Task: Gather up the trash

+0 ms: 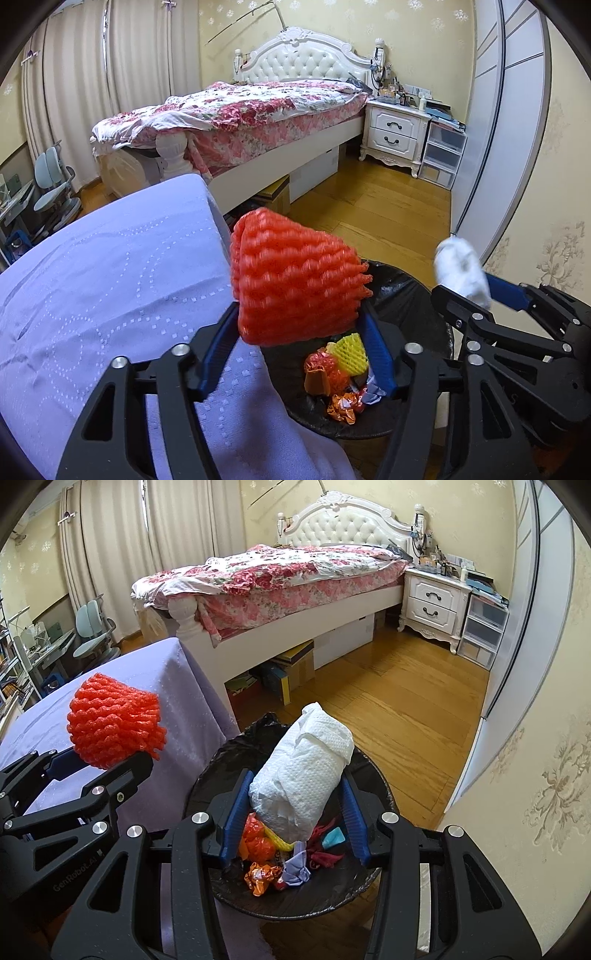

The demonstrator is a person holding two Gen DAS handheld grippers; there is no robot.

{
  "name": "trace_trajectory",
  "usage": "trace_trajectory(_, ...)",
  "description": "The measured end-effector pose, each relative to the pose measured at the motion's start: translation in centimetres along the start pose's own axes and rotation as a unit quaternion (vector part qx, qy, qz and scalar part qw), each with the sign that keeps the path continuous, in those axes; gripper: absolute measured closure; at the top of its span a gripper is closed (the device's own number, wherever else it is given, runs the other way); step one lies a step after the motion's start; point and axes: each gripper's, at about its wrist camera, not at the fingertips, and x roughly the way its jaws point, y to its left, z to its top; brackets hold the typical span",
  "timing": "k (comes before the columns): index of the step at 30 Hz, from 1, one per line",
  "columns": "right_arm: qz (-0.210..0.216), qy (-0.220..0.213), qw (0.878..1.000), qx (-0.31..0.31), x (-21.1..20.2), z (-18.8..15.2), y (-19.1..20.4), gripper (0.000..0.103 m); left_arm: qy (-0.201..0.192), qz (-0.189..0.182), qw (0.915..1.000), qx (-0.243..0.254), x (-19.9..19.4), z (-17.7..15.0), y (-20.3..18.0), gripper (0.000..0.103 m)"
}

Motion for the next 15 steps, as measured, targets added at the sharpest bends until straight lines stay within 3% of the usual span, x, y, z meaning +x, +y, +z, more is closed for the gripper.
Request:
trace_trajectory(2, -0.002, -0.001, 1.000, 0.006, 0.3, 0.1, -0.2, 0.042, 0.002, 0.001, 1.0000, -0.003, 0.2, 0.1, 0.1, 0.029)
trace_trajectory(15, -0.038, -0.016, 0.999, 0.030, 0.0, 0.4, -1.4, 0.030, -0.005, 0.019, 0.9997, -0.018, -0.5, 0.1, 0.4, 0.023)
